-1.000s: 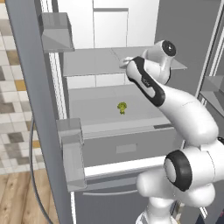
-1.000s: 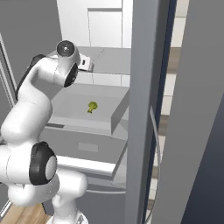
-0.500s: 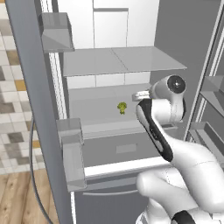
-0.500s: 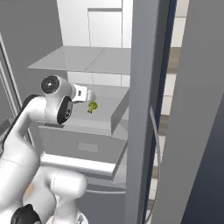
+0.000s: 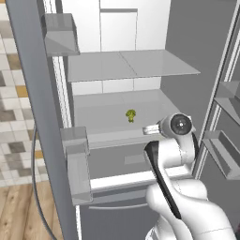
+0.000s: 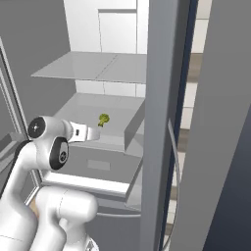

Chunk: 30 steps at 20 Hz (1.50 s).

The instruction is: Place the cold items (mushroom and broccoli) from the fridge in one tupperware on the dining counter. Place the warm items (kebab skewer and hot dog) in the stove area in another tupperware.

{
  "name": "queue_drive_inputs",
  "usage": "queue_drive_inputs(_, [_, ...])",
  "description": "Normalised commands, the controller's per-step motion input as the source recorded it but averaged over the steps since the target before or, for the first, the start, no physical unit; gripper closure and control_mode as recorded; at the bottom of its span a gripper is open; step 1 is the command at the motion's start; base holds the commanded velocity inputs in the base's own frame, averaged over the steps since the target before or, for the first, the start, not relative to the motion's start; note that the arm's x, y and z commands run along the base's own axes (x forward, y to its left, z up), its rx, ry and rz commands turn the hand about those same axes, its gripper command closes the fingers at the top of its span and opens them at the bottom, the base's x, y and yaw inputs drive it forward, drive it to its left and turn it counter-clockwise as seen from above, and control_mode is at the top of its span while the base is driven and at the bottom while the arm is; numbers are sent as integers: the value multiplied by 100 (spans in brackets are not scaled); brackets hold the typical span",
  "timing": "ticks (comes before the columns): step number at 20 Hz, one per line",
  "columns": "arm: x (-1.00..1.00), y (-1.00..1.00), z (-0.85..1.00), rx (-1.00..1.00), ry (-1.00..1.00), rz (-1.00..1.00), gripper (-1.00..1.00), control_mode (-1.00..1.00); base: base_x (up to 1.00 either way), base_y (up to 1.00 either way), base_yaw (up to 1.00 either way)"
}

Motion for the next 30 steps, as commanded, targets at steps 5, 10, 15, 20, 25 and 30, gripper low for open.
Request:
queue_drive_inputs(5, [-3, -2, -16, -1, 4, 0, 100, 100, -15, -2, 3])
queue_drive_inputs(10, [0, 0, 0, 0, 0, 0, 100, 100, -74, 0, 23])
queue_drive_inputs(15, [0, 0, 0, 0, 0, 0, 100, 100, -82, 0, 48])
queue_drive_inputs(20, [0, 0, 0, 0, 0, 0, 100, 100, -59, 2, 62])
queue_drive_inputs(25, [0, 0, 0, 0, 0, 0, 100, 100, -84, 49, 40])
queue_drive_inputs(30, [0, 0, 0, 0, 0, 0, 100, 100, -31, 90, 39])
